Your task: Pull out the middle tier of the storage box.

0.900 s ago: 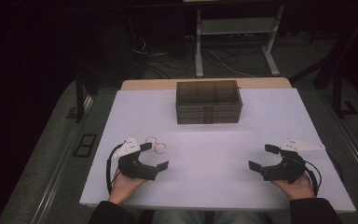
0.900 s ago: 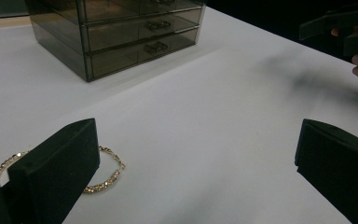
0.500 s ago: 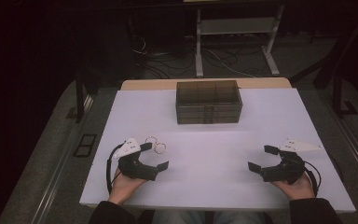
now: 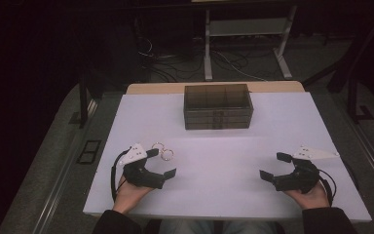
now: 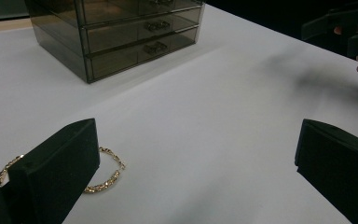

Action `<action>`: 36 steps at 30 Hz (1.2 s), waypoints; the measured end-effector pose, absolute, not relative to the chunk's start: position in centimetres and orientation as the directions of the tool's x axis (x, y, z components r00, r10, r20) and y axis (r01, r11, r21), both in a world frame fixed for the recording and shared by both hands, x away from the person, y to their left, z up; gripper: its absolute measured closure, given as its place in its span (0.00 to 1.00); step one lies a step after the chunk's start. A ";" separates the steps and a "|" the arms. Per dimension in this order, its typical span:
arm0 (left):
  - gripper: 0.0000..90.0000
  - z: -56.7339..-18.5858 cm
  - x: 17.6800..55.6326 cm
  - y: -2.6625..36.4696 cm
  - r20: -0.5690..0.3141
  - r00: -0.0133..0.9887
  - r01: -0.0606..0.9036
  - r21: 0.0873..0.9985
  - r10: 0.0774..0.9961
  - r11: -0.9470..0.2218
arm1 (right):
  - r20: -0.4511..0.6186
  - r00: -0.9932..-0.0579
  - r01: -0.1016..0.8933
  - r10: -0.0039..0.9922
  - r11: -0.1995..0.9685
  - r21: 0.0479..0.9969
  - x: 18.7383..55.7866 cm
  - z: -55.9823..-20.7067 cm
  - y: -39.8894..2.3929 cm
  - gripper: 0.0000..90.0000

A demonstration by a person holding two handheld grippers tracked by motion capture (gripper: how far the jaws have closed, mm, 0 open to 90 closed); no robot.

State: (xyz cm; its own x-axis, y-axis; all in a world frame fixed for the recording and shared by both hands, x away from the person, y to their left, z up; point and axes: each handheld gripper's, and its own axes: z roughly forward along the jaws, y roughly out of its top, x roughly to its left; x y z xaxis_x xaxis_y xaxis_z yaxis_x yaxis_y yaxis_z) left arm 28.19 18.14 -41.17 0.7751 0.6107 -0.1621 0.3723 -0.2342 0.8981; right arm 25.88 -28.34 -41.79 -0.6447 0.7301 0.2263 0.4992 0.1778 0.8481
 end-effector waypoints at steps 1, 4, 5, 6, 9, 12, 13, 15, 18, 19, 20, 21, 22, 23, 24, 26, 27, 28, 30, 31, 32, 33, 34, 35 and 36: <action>0.00 -41.1 28.2 18.1 -0.158 0.777 0.369 0.899 0.610 -0.237 | 0.228 -0.645 0.500 0.730 0.177 0.848 25.9 -41.8 -28.4 0.00; 0.00 -40.9 28.1 17.9 -0.151 0.781 0.365 0.898 0.607 -0.246 | 0.227 -0.645 0.500 0.730 0.178 0.847 25.8 -41.8 -28.4 0.00; 0.00 -40.8 28.1 17.8 -0.150 0.781 0.365 0.898 0.606 -0.248 | 0.228 -0.644 0.501 0.731 0.177 0.847 25.8 -41.8 -28.4 0.00; 0.00 -40.7 28.1 17.8 -0.147 0.782 0.363 0.898 0.605 -0.250 | 0.227 -0.643 0.501 0.731 0.177 0.847 25.8 -41.8 -28.4 0.00; 0.00 -40.5 28.1 17.6 -0.145 0.783 0.362 0.897 0.605 -0.254 | 0.226 -0.642 0.500 0.732 0.176 0.848 25.8 -41.8 -28.4 0.00; 0.00 -40.2 28.1 17.2 -0.140 0.786 0.363 0.892 0.602 -0.268 | 0.225 -0.641 0.500 0.733 0.177 0.848 25.8 -41.8 -28.5 0.00; 0.00 -40.1 28.1 17.1 -0.139 0.787 0.365 0.890 0.601 -0.273 | 0.226 -0.641 0.501 0.733 0.176 0.847 25.7 -41.8 -28.5 0.00; 0.00 -40.0 28.2 16.8 -0.138 0.790 0.368 0.887 0.598 -0.281 | 0.229 -0.640 0.502 0.733 0.174 0.847 25.7 -41.7 -28.5 0.00; 0.00 -39.9 28.4 16.4 -0.134 0.792 0.371 0.881 0.596 -0.294 | 0.226 -0.641 0.499 0.733 0.175 0.849 25.7 -41.8 -28.6 0.00; 0.00 -39.9 28.5 16.2 -0.134 0.792 0.372 0.880 0.596 -0.297 | 0.227 -0.640 0.501 0.734 0.174 0.848 25.7 -41.7 -28.6 0.00; 0.00 -39.8 28.7 16.1 -0.132 0.793 0.372 0.878 0.595 -0.301 | 0.228 -0.639 0.501 0.735 0.173 0.848 25.7 -41.7 -28.6 0.00; 0.00 -39.7 28.8 16.0 -0.132 0.793 0.374 0.877 0.595 -0.304 | 0.227 -0.639 0.500 0.735 0.174 0.848 25.7 -41.7 -28.6 0.00; 0.00 -39.7 28.9 15.8 -0.130 0.795 0.372 0.877 0.593 -0.306 | 0.225 -0.640 0.499 0.734 0.174 0.849 25.7 -41.7 -28.6 0.00; 0.00 -39.6 29.0 15.6 -0.132 0.793 0.374 0.876 0.594 -0.304 | 0.224 -0.642 0.498 0.733 0.176 0.849 25.7 -41.7 -28.6 0.00; 0.00 -39.6 29.2 15.5 -0.130 0.796 0.371 0.876 0.592 -0.308 | 0.224 -0.642 0.498 0.733 0.176 0.849 25.7 -41.7 -28.6 0.00; 0.00 -39.5 29.6 14.9 -0.124 0.799 0.371 0.872 0.589 -0.319 | 0.222 -0.641 0.498 0.734 0.178 0.849 25.7 -41.7 -28.5 0.00; 0.00 -39.5 29.6 14.9 -0.124 0.799 0.371 0.872 0.589 -0.319 | 0.222 -0.641 0.498 0.734 0.178 0.849 25.7 -41.7 -28.5 0.00; 0.00 -39.4 29.7 14.8 -0.124 0.800 0.371 0.871 0.588 -0.321 | 0.221 -0.642 0.497 0.734 0.179 0.849 25.7 -41.8 -28.6 0.00; 0.00 -39.4 30.0 14.4 -0.124 0.801 0.371 0.871 0.586 -0.322 | 0.220 -0.642 0.497 0.734 0.180 0.849 25.7 -41.8 -28.6 0.00; 0.00 -39.3 30.1 14.2 -0.123 0.801 0.369 0.872 0.587 -0.321 | 0.220 -0.642 0.497 0.735 0.180 0.849 25.7 -41.8 -28.5 0.00; 0.00 -39.3 30.3 14.1 -0.123 0.801 0.370 0.871 0.586 -0.324 | 0.219 -0.641 0.497 0.736 0.180 0.849 25.7 -41.8 -28.5 0.00; 0.00 -39.2 30.4 13.9 -0.121 0.802 0.371 0.868 0.585 -0.329 | 0.216 -0.641 0.496 0.736 0.183 0.849 25.6 -41.8 -28.5 0.00; 0.00 -39.2 30.6 13.8 -0.120 0.803 0.371 0.867 0.584 -0.332 | 0.214 -0.641 0.496 0.737 0.184 0.849 25.6 -41.8 -28.5 0.00; 0.00 -39.1 30.7 13.6 -0.120 0.802 0.372 0.867 0.585 -0.332 | 0.215 -0.641 0.496 0.737 0.184 0.848 25.6 -41.8 -28.5 0.00; 0.00 -39.0 31.0 13.3 -0.114 0.804 0.369 0.865 0.583 -0.339 | 0.212 -0.642 0.495 0.737 0.186 0.849 25.6 -41.8 -28.5 0.00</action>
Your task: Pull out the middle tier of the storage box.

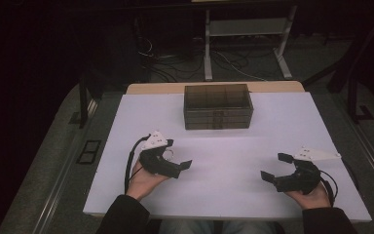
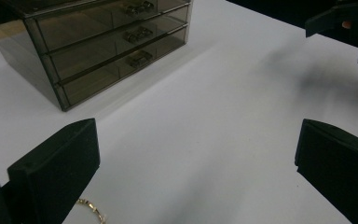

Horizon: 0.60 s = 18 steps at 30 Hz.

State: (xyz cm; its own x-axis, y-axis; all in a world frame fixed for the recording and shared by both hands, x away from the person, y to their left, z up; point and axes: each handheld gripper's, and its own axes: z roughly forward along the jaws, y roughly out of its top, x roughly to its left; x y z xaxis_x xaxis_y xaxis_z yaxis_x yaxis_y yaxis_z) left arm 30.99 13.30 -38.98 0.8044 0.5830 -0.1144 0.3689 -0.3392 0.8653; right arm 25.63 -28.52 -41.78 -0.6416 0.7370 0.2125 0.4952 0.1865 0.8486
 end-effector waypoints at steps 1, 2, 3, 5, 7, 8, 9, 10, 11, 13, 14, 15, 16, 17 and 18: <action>0.00 -39.0 31.0 13.3 -0.114 0.804 0.369 0.865 0.583 -0.339 | 0.212 -0.642 0.495 0.737 0.186 0.849 25.6 -41.8 -28.5 0.00; 0.00 -38.9 31.1 13.1 -0.116 0.804 0.371 0.865 0.583 -0.339 | 0.212 -0.642 0.495 0.737 0.186 0.849 25.6 -41.8 -28.5 0.00; 0.00 -38.9 31.3 13.0 -0.113 0.804 0.370 0.864 0.584 -0.341 | 0.212 -0.642 0.494 0.737 0.186 0.849 25.6 -41.8 -28.5 0.00; 0.00 -38.8 31.5 12.7 -0.114 0.805 0.371 0.863 0.583 -0.342 | 0.210 -0.641 0.495 0.738 0.188 0.848 25.6 -41.8 -28.5 0.00; 0.00 -38.7 31.8 12.4 -0.115 0.805 0.372 0.862 0.582 -0.344 | 0.209 -0.640 0.495 0.739 0.189 0.848 25.6 -41.8 -28.5 0.00; 0.00 -38.7 31.9 12.2 -0.114 0.805 0.372 0.862 0.583 -0.345 | 0.209 -0.641 0.495 0.739 0.189 0.848 25.6 -41.8 -28.5 0.00; 0.00 -38.7 32.0 12.1 -0.113 0.805 0.373 0.860 0.582 -0.349 | 0.209 -0.641 0.495 0.739 0.190 0.848 25.6 -41.8 -28.5 0.00; 0.00 -38.6 32.1 12.0 -0.116 0.805 0.374 0.860 0.582 -0.347 | 0.209 -0.641 0.495 0.739 0.190 0.848 25.6 -41.8 -28.5 0.00; 0.00 -38.6 32.3 11.8 -0.117 0.805 0.375 0.859 0.581 -0.347 | 0.209 -0.640 0.496 0.739 0.190 0.847 25.6 -41.8 -28.5 0.00; 0.00 -38.6 32.5 11.5 -0.118 0.806 0.378 0.857 0.580 -0.351 | 0.208 -0.641 0.495 0.739 0.190 0.848 25.6 -41.8 -28.5 0.00; 0.00 -38.6 32.6 11.3 -0.118 0.807 0.378 0.856 0.579 -0.353 | 0.209 -0.641 0.495 0.739 0.190 0.848 25.6 -41.8 -28.5 0.00; 0.00 -38.5 32.7 11.2 -0.115 0.808 0.377 0.854 0.577 -0.358 | 0.209 -0.641 0.495 0.739 0.190 0.848 25.6 -41.8 -28.5 0.00; 0.00 -38.5 32.8 11.0 -0.114 0.809 0.377 0.853 0.576 -0.360 | 0.208 -0.640 0.495 0.739 0.190 0.848 25.6 -41.8 -28.5 0.00; 0.00 -38.5 32.9 10.9 -0.115 0.809 0.378 0.853 0.576 -0.360 | 0.209 -0.640 0.496 0.740 0.190 0.847 25.6 -41.8 -28.5 0.00; 0.00 -38.5 33.1 10.6 -0.121 0.808 0.382 0.853 0.577 -0.356 | 0.209 -0.640 0.496 0.740 0.190 0.847 25.6 -41.8 -28.5 0.00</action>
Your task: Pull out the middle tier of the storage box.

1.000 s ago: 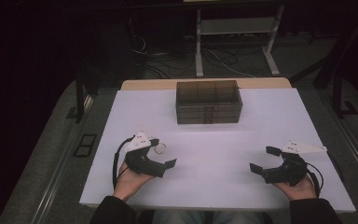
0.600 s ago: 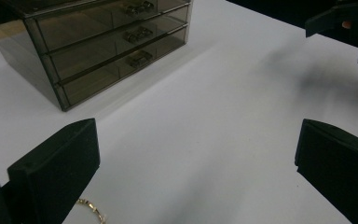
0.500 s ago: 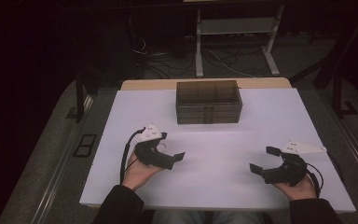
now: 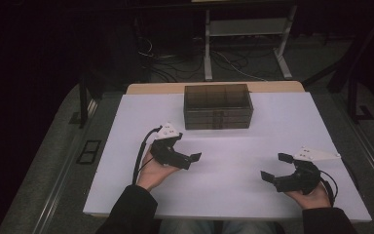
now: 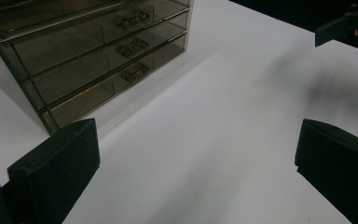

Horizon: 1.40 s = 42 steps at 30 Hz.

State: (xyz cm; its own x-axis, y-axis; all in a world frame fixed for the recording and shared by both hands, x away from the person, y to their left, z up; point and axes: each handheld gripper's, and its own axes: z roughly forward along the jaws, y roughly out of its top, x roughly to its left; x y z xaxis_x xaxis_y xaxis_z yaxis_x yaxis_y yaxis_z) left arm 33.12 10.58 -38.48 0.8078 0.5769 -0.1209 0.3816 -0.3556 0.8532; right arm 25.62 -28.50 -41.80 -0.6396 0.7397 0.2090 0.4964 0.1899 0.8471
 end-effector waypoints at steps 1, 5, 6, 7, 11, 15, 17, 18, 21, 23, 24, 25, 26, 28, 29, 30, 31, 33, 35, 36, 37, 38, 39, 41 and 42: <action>0.00 -38.5 33.1 10.6 -0.121 0.808 0.382 0.853 0.577 -0.356 | 0.209 -0.640 0.496 0.740 0.190 0.847 25.6 -41.8 -28.5 0.00; 0.00 -38.4 33.6 10.0 -0.122 0.809 0.385 0.849 0.575 -0.361 | 0.208 -0.640 0.497 0.740 0.191 0.847 25.6 -41.8 -28.5 0.00; 0.00 -38.4 33.8 9.7 -0.123 0.809 0.385 0.849 0.574 -0.361 | 0.209 -0.639 0.497 0.740 0.191 0.846 25.6 -41.8 -28.5 0.00; 0.00 -38.4 33.8 9.7 -0.123 0.809 0.385 0.849 0.574 -0.361 | 0.209 -0.639 0.497 0.740 0.191 0.846 25.6 -41.8 -28.5 0.00; 0.00 -38.4 34.3 9.0 -0.127 0.807 0.392 0.846 0.576 -0.362 | 0.209 -0.639 0.497 0.740 0.190 0.847 25.6 -41.8 -28.5 0.00; 0.00 -38.4 34.8 8.4 -0.137 0.802 0.401 0.845 0.581 -0.354 | 0.210 -0.639 0.498 0.740 0.190 0.846 25.6 -41.8 -28.5 0.00; 0.00 -38.4 35.1 8.0 -0.139 0.801 0.403 0.845 0.583 -0.352 | 0.209 -0.639 0.498 0.740 0.191 0.846 25.6 -41.8 -28.5 0.00; 0.00 -38.5 35.2 7.9 -0.143 0.799 0.406 0.845 0.584 -0.348 | 0.209 -0.640 0.498 0.740 0.191 0.846 25.6 -41.8 -28.5 0.00; 0.00 -38.6 35.6 7.3 -0.153 0.793 0.421 0.837 0.590 -0.348 | 0.209 -0.639 0.497 0.740 0.191 0.846 25.7 -41.8 -28.5 0.00; 0.00 -38.6 35.7 7.2 -0.154 0.790 0.426 0.833 0.593 -0.352 | 0.209 -0.639 0.497 0.740 0.191 0.846 25.7 -41.8 -28.5 0.00; 0.00 -38.7 35.8 7.1 -0.158 0.786 0.434 0.830 0.597 -0.350 | 0.209 -0.639 0.497 0.740 0.191 0.846 25.7 -41.8 -28.5 0.00; 0.00 -38.8 35.9 7.0 -0.161 0.784 0.438 0.828 0.599 -0.349 | 0.212 -0.638 0.500 0.741 0.189 0.845 25.7 -41.9 -28.5 0.00; 0.00 -38.9 36.0 7.0 -0.166 0.782 0.443 0.826 0.601 -0.348 | 0.211 -0.638 0.501 0.741 0.191 0.844 25.7 -41.9 -28.5 0.00; 0.00 -39.1 36.3 6.8 -0.174 0.779 0.449 0.825 0.603 -0.343 | 0.211 -0.638 0.501 0.741 0.191 0.844 25.7 -41.9 -28.6 0.00; 0.00 -39.2 36.4 6.8 -0.179 0.776 0.454 0.824 0.605 -0.339 | 0.211 -0.638 0.501 0.741 0.191 0.844 25.7 -41.9 -28.6 0.00; 0.00 -39.3 36.5 6.7 -0.185 0.772 0.460 0.823 0.609 -0.333 | 0.210 -0.638 0.501 0.741 0.191 0.844 25.7 -41.9 -28.6 0.00; 0.00 -39.4 36.6 6.7 -0.187 0.770 0.463 0.821 0.610 -0.333 | 0.212 -0.637 0.502 0.741 0.190 0.844 25.7 -41.9 -28.6 0.00; 0.00 -39.7 36.8 6.6 -0.202 0.762 0.474 0.821 0.615 -0.318 | 0.211 -0.638 0.500 0.740 0.190 0.845 25.7 -41.9 -28.6 0.00; 0.00 -39.9 37.1 6.6 -0.213 0.758 0.481 0.821 0.616 -0.308 | 0.210 -0.639 0.500 0.740 0.192 0.845 25.7 -41.9 -28.6 0.00; 0.00 -40.0 37.3 6.6 -0.220 0.756 0.486 0.820 0.616 -0.303 | 0.211 -0.638 0.501 0.741 0.191 0.844 25.7 -41.9 -28.6 0.00; 0.00 -40.1 37.4 6.5 -0.227 0.752 0.492 0.819 0.619 -0.296 | 0.211 -0.638 0.502 0.741 0.192 0.843 25.7 -41.9 -28.6 0.00; 0.00 -40.2 37.5 6.5 -0.233 0.749 0.496 0.818 0.621 -0.292 | 0.212 -0.637 0.503 0.741 0.191 0.843 25.7 -41.9 -28.5 0.00; 0.00 -40.3 37.6 6.5 -0.242 0.744 0.501 0.819 0.623 -0.281 | 0.211 -0.637 0.502 0.741 0.191 0.844 25.7 -41.9 -28.6 0.00; 0.00 -40.4 37.9 6.5 -0.268 0.734 0.515 0.819 0.624 -0.255 | 0.209 -0.637 0.500 0.742 0.192 0.844 25.8 -41.9 -28.6 0.00; 0.00 -40.5 38.0 6.4 -0.279 0.729 0.522 0.818 0.625 -0.242 | 0.209 -0.637 0.501 0.742 0.192 0.844 25.8 -41.9 -28.6 0.00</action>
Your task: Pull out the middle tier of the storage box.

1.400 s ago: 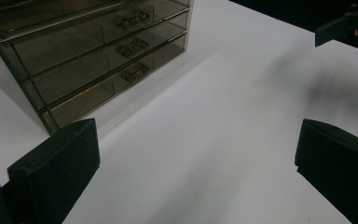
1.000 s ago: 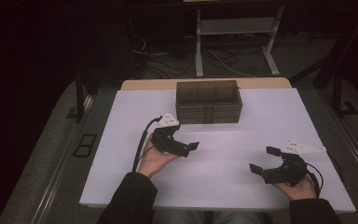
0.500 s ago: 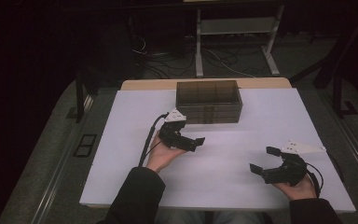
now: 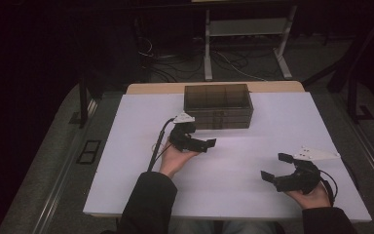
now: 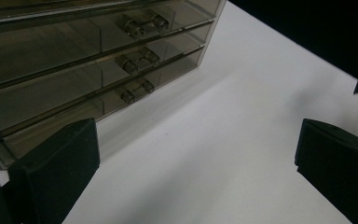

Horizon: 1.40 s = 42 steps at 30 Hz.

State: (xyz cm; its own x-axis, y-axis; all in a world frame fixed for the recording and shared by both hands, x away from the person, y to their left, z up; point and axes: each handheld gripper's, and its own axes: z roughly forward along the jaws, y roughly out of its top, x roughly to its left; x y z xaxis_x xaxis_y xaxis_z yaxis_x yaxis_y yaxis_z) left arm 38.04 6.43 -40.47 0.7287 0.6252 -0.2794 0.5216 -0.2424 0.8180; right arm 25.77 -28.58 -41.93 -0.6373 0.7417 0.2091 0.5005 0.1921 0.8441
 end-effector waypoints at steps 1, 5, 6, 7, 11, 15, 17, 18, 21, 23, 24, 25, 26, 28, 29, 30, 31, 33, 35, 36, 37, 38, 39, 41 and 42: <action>0.00 -40.6 38.2 6.4 -0.292 0.724 0.528 0.818 0.625 -0.229 | 0.209 -0.637 0.501 0.741 0.192 0.844 25.8 -41.9 -28.6 0.00; 0.00 -40.8 38.6 6.0 -0.331 0.707 0.549 0.814 0.624 -0.190 | 0.208 -0.637 0.500 0.742 0.192 0.845 25.8 -41.9 -28.6 0.00; 0.00 -40.9 38.6 6.0 -0.335 0.706 0.550 0.814 0.624 -0.185 | 0.208 -0.637 0.499 0.742 0.192 0.845 25.8 -41.9 -28.6 0.00; 0.00 -41.0 38.7 5.9 -0.346 0.702 0.555 0.813 0.623 -0.175 | 0.208 -0.637 0.500 0.742 0.193 0.844 25.8 -41.9 -28.6 0.00; 0.00 -41.3 39.0 5.6 -0.371 0.688 0.572 0.806 0.623 -0.151 | 0.212 -0.637 0.502 0.741 0.191 0.844 25.8 -42.0 -28.5 0.00; 0.00 -41.7 39.3 5.4 -0.400 0.675 0.589 0.798 0.620 -0.126 | 0.209 -0.639 0.500 0.740 0.193 0.844 25.8 -42.0 -28.5 0.00; 0.00 -41.9 39.4 5.3 -0.412 0.667 0.598 0.793 0.621 -0.117 | 0.209 -0.639 0.499 0.740 0.193 0.845 25.8 -42.0 -28.5 0.00; 0.00 -42.0 39.5 5.3 -0.416 0.664 0.602 0.790 0.622 -0.115 | 0.209 -0.639 0.500 0.740 0.193 0.845 25.9 -42.0 -28.5 0.00; 0.00 -42.3 39.7 5.2 -0.438 0.650 0.618 0.780 0.621 -0.097 | 0.209 -0.639 0.500 0.740 0.194 0.844 25.9 -42.0 -28.5 0.00; 0.00 -42.6 39.9 5.2 -0.457 0.636 0.632 0.771 0.622 -0.080 | 0.210 -0.639 0.501 0.740 0.193 0.844 25.9 -42.0 -28.4 0.00; 0.00 -42.7 39.9 5.1 -0.467 0.630 0.638 0.767 0.620 -0.070 | 0.209 -0.639 0.501 0.740 0.194 0.844 25.9 -42.0 -28.4 0.00; 0.00 -42.8 40.0 5.1 -0.472 0.628 0.641 0.764 0.618 -0.068 | 0.209 -0.640 0.500 0.739 0.194 0.844 25.9 -42.0 -28.4 0.00; 0.00 -43.0 40.1 5.0 -0.481 0.622 0.648 0.760 0.617 -0.060 | 0.209 -0.641 0.500 0.739 0.195 0.844 25.9 -42.0 -28.4 0.00; 0.00 -43.2 40.3 5.0 -0.498 0.613 0.657 0.752 0.614 -0.046 | 0.209 -0.641 0.500 0.739 0.195 0.844 25.9 -42.0 -28.4 0.00; 0.00 -43.3 40.4 5.0 -0.509 0.606 0.663 0.748 0.611 -0.035 | 0.210 -0.641 0.500 0.738 0.195 0.844 25.9 -42.0 -28.4 0.00; 0.00 -43.5 40.5 5.0 -0.523 0.599 0.670 0.742 0.607 -0.021 | 0.210 -0.641 0.500 0.738 0.195 0.844 25.9 -42.0 -28.4 0.00; 0.00 -43.6 40.6 5.0 -0.540 0.588 0.677 0.736 0.602 -0.002 | 0.210 -0.641 0.501 0.738 0.195 0.843 25.9 -42.0 -28.4 0.00; 0.00 -43.7 40.8 5.1 -0.573 0.571 0.693 0.721 0.589 0.029 | 0.210 -0.641 0.500 0.738 0.194 0.844 25.9 -42.0 -28.4 0.00; 0.00 -43.9 41.1 5.2 -0.611 0.545 0.711 0.700 0.575 0.071 | 0.210 -0.641 0.500 0.738 0.194 0.844 25.9 -42.0 -28.4 0.00; 0.00 -44.0 41.2 5.3 -0.627 0.532 0.719 0.690 0.569 0.088 | 0.211 -0.642 0.501 0.737 0.194 0.844 25.9 -42.0 -28.4 0.00; 0.00 -44.0 41.3 5.4 -0.646 0.515 0.728 0.677 0.563 0.111 | 0.211 -0.642 0.500 0.737 0.195 0.844 25.9 -42.0 -28.4 0.00; 0.00 -44.1 41.4 5.5 -0.661 0.502 0.735 0.666 0.558 0.126 | 0.211 -0.642 0.501 0.737 0.195 0.843 25.9 -42.0 -28.4 0.00; 0.00 -44.2 41.6 5.6 -0.674 0.490 0.740 0.657 0.553 0.144 | 0.211 -0.643 0.501 0.737 0.196 0.843 25.9 -42.0 -28.4 0.00; 0.00 -44.3 41.8 5.7 -0.700 0.466 0.751 0.637 0.541 0.177 | 0.209 -0.644 0.499 0.736 0.196 0.844 25.9 -42.0 -28.4 0.00; 0.00 -44.3 41.9 5.8 -0.715 0.451 0.755 0.625 0.535 0.198 | 0.209 -0.644 0.498 0.736 0.196 0.844 25.9 -42.0 -28.4 0.00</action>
